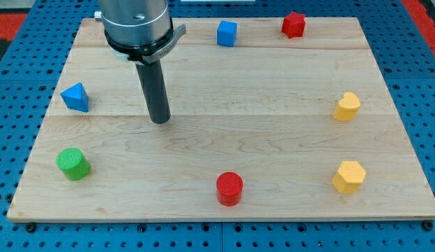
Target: Slightly move your arm to the right
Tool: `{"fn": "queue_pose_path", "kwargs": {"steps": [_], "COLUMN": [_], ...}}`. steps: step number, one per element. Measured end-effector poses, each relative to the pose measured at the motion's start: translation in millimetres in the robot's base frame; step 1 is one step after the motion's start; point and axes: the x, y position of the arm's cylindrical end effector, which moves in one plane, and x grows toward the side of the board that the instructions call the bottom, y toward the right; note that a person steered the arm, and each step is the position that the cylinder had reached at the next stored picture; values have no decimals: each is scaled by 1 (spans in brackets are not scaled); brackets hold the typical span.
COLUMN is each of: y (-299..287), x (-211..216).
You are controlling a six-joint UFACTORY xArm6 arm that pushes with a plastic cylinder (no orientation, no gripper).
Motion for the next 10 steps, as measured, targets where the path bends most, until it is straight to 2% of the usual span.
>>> {"fn": "queue_pose_path", "kwargs": {"steps": [4, 7, 10], "y": [0, 34, 39], "x": [5, 17, 17]}}
